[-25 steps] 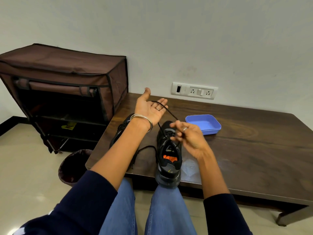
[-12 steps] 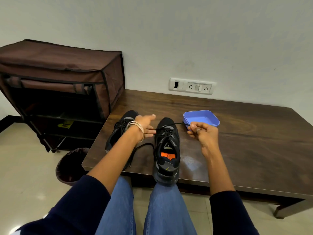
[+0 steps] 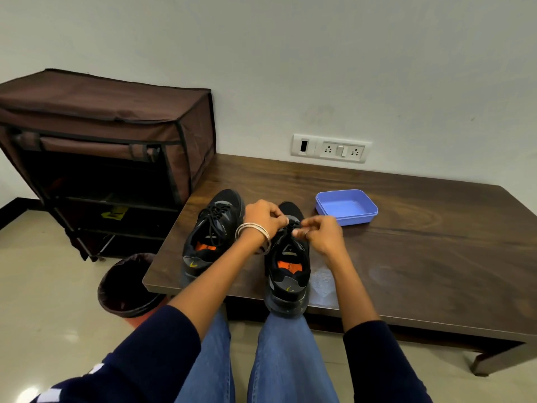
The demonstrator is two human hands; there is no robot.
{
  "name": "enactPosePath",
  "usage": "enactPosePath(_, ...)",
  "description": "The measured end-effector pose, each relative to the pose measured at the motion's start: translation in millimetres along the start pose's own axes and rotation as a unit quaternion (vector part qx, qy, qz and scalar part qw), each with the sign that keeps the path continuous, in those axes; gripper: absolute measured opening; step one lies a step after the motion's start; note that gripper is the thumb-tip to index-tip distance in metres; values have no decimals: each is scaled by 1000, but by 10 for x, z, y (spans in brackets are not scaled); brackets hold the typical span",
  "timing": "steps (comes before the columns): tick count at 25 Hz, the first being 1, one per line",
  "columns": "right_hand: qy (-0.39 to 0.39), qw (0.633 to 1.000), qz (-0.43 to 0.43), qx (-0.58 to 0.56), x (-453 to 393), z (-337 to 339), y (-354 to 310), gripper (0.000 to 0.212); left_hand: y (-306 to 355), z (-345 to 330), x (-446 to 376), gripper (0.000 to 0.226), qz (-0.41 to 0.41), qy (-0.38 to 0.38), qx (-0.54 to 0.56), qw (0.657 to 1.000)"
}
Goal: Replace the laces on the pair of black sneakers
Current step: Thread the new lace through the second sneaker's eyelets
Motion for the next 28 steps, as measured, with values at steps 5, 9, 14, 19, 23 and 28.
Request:
enactPosePath(5,40,977,43,205,187,-195,78,31,-187,-293,128,5,53,2,-17,998)
enactPosePath(9,85,974,29,207,231,-154,115,22,-128,-370,120,6,55,-11,-58,997)
enactPosePath(14,111,985,8,131,255,-115,189,23,-84,-414,122,8,71,-7,-96,993)
enactPosePath(19,73,994,-2,85,198,-101,245,23,-248,-505,150,12,89,8,-8,996)
enactPosePath(23,31,999,2,31,169,-143,338,20,-351,-535,138,9,125,13,65,990)
enactPosePath(28,-10,995,-41,-90,61,-132,485,24,-389,-595,121,4,160,-5,100,982)
Point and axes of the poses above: each hand's wrist, its own x-axis away from the middle knuckle, its own z-axis out of the back of the hand, y = z × x, the point moved 7 cm from there along -x, towards the middle knuckle, and after that the axes turned 3 degrees about x, right-handed, at the moved point
